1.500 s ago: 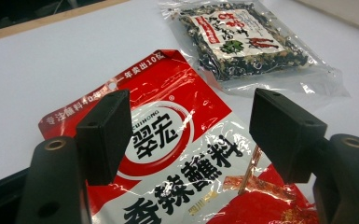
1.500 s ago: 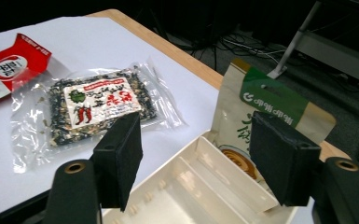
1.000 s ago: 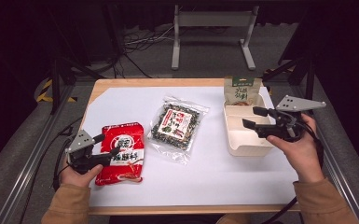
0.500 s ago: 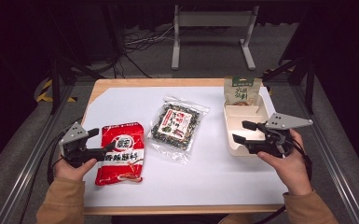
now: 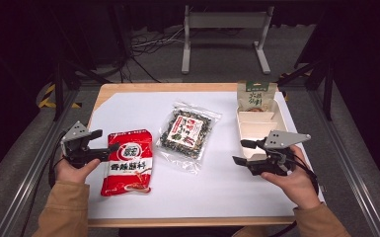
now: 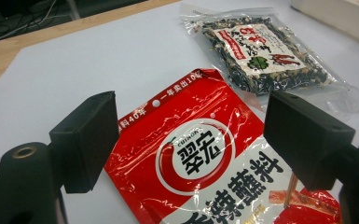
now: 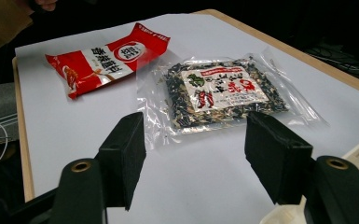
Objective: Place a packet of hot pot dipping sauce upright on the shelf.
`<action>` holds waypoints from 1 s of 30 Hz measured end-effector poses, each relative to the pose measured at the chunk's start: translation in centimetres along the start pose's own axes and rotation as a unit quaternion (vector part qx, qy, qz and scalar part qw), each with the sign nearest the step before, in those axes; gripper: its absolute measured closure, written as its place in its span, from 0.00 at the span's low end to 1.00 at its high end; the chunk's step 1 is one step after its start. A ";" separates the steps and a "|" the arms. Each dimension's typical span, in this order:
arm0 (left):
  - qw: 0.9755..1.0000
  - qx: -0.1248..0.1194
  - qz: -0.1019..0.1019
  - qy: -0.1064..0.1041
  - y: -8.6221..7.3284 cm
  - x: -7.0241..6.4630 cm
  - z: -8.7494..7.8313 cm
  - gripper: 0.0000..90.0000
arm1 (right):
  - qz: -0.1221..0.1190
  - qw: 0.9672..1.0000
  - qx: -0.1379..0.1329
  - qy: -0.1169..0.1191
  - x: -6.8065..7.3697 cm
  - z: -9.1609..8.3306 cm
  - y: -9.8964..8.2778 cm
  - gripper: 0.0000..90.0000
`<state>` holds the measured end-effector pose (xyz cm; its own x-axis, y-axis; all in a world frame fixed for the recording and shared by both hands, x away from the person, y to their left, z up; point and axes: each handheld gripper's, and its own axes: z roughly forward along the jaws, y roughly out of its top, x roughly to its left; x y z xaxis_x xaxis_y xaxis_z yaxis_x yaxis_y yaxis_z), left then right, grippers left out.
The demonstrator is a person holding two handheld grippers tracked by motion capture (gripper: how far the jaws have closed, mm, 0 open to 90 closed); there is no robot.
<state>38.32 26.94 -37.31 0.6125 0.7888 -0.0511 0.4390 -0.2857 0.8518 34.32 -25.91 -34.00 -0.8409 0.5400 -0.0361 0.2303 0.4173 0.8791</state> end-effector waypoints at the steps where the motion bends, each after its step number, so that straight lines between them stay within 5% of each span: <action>1: 1.000 0.002 0.004 0.000 0.0 0.1 0.1 0.21 | 0.000 1.000 0.001 0.001 0.1 0.1 0.0 0.42; 18: 0.999 0.026 -0.038 0.029 -1.0 4.8 4.2 0.22 | 0.000 1.000 0.018 0.022 0.6 1.9 -0.5 0.42; 30: 0.997 0.047 -0.059 -0.002 -2.3 6.2 7.0 0.22 | 0.009 0.999 0.018 0.032 0.5 2.5 -0.9 0.42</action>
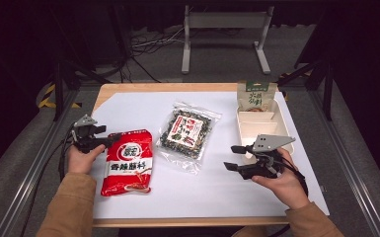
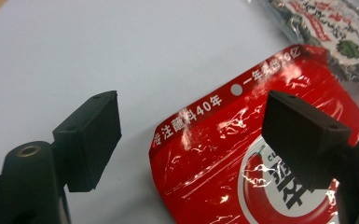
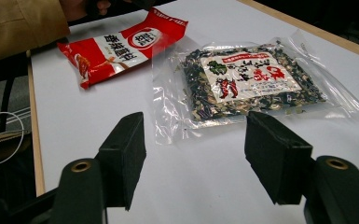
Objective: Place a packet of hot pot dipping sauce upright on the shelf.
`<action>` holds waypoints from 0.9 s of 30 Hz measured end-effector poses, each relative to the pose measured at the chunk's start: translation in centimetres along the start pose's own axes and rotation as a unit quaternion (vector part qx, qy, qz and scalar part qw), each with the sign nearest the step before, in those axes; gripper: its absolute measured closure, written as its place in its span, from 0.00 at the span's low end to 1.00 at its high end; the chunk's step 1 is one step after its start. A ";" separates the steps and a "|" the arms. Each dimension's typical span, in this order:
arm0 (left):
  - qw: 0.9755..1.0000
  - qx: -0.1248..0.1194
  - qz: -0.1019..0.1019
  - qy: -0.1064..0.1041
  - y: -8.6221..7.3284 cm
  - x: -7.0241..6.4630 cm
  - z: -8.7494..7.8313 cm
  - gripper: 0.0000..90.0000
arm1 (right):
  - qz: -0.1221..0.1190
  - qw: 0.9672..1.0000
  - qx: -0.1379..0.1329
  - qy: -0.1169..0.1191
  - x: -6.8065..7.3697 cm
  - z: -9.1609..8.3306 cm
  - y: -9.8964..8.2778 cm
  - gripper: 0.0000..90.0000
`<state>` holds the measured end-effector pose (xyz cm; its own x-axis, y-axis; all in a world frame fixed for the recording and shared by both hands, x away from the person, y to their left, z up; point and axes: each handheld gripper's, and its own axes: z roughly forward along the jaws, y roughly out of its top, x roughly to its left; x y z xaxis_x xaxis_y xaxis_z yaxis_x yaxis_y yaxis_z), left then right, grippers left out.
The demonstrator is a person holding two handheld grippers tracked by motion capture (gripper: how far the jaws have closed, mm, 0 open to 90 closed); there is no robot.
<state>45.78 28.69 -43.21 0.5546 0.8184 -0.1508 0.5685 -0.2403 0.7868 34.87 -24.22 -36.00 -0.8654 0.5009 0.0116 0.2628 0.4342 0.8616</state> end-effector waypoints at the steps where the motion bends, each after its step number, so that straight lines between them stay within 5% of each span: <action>1: 1.000 0.003 -0.001 -0.004 -0.1 0.1 0.2 0.22 | 0.000 1.000 0.000 0.001 0.0 0.0 0.0 0.42; 14: 0.998 0.028 -0.028 -0.041 -0.8 0.8 1.5 0.23 | 0.006 1.000 0.004 -0.001 -0.1 0.2 -0.3 0.43; 22: 0.997 0.047 -0.024 -0.055 -1.0 0.7 2.1 0.21 | 0.006 1.000 0.002 0.002 0.0 0.1 -0.3 0.43; 27: 0.995 0.046 -0.036 -0.082 -1.2 0.8 2.2 0.21 | 0.007 1.000 0.002 0.004 -0.1 0.1 -0.4 0.43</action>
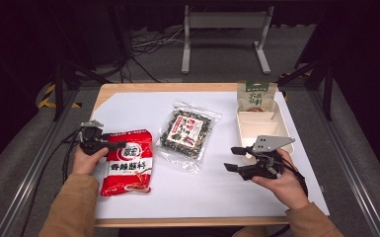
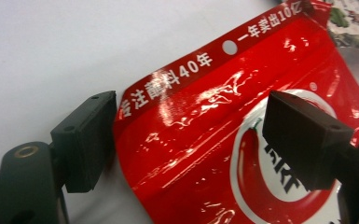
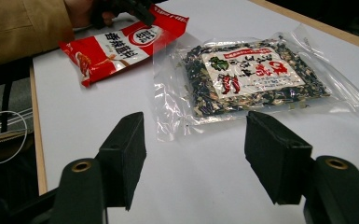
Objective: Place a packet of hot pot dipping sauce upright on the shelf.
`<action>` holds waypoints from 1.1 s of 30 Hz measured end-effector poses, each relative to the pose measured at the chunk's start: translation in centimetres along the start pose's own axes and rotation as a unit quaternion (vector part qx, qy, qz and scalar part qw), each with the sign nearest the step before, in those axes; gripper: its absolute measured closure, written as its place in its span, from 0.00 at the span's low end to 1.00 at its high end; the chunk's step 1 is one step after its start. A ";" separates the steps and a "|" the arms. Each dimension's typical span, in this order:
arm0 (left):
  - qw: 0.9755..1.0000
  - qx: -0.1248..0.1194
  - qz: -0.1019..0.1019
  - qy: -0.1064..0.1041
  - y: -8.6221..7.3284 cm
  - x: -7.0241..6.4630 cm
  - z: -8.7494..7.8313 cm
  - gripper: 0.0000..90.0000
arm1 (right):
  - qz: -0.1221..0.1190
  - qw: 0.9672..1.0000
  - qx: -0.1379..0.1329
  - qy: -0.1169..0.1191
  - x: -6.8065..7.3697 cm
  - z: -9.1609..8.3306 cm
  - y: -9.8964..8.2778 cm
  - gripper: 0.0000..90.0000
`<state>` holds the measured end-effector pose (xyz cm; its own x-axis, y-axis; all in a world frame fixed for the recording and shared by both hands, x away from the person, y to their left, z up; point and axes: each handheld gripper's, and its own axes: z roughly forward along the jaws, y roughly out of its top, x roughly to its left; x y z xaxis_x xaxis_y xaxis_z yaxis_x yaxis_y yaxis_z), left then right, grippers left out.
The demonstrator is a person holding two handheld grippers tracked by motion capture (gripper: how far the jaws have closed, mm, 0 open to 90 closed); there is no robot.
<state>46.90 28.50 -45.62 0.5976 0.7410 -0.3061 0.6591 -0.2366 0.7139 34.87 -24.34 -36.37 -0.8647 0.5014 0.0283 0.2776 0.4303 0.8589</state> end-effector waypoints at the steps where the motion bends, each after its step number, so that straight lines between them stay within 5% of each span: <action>1: 1.000 0.002 0.002 -0.001 0.0 0.0 0.0 0.22 | 0.001 1.000 -0.001 0.002 0.0 0.0 0.0 0.43; 5: 1.000 0.006 0.004 -0.005 0.0 -0.2 0.1 0.26 | 0.003 1.000 -0.004 0.006 0.0 0.0 0.0 0.43; 20: 0.999 -0.010 0.009 0.038 0.0 -0.9 -1.7 0.63 | 0.004 1.000 -0.003 0.009 0.1 0.1 0.0 0.43; 33: 0.999 -0.013 0.023 0.029 0.1 -1.3 -2.5 0.99 | 0.003 1.000 -0.003 0.011 0.1 0.1 -0.1 0.43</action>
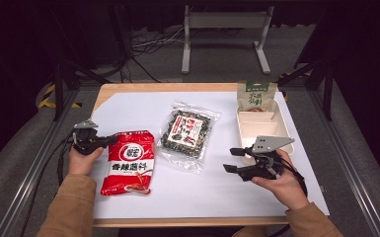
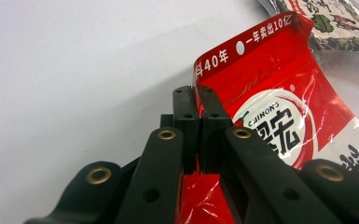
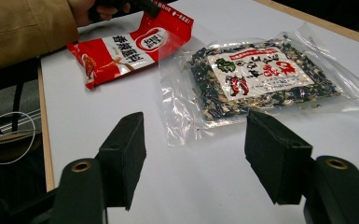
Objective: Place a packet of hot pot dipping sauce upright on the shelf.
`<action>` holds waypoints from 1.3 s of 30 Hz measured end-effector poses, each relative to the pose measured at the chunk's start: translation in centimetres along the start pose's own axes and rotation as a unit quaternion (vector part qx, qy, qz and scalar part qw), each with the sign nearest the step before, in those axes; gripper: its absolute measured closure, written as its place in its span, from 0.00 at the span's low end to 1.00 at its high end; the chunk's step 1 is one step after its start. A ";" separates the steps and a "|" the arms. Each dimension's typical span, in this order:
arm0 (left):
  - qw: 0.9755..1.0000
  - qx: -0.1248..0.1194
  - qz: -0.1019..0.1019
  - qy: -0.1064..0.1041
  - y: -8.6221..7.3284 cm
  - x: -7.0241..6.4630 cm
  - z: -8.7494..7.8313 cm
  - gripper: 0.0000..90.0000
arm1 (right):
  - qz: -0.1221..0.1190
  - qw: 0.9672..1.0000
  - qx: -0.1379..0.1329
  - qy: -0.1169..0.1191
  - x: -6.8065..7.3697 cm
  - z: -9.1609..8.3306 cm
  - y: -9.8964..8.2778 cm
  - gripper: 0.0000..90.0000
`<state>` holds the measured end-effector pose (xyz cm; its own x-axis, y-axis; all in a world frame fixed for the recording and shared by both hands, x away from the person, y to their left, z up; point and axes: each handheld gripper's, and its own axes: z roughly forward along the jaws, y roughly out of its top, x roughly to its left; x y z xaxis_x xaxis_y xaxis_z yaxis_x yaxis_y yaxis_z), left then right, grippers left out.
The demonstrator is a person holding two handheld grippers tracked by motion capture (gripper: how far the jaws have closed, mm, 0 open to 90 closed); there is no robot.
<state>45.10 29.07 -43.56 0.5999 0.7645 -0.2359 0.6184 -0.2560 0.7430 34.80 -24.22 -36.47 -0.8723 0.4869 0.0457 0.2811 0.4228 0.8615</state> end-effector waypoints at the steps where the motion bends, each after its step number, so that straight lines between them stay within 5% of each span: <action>1: 1.000 0.000 0.000 0.000 0.0 -0.1 -0.1 0.99 | 0.000 1.000 0.000 0.000 0.0 0.0 0.0 0.43; 13: 1.000 0.007 0.010 0.005 0.6 -0.6 -1.7 1.00 | 0.000 1.000 -0.002 -0.001 0.0 0.0 0.0 0.43; 21: 1.000 0.001 0.031 -0.002 1.8 -2.0 -4.6 1.00 | 0.001 1.000 -0.003 -0.002 0.0 -0.1 0.0 0.43; 39: 0.995 -0.047 0.079 -0.034 3.1 -5.1 -9.9 1.00 | 0.002 1.000 -0.010 -0.009 -0.1 -0.5 0.2 0.43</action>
<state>38.94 30.21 -33.85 0.7208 0.6767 -0.1502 0.4647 -0.3108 0.8291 34.79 -24.57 -36.09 -0.8641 0.5017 0.0399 0.2760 0.4062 0.8711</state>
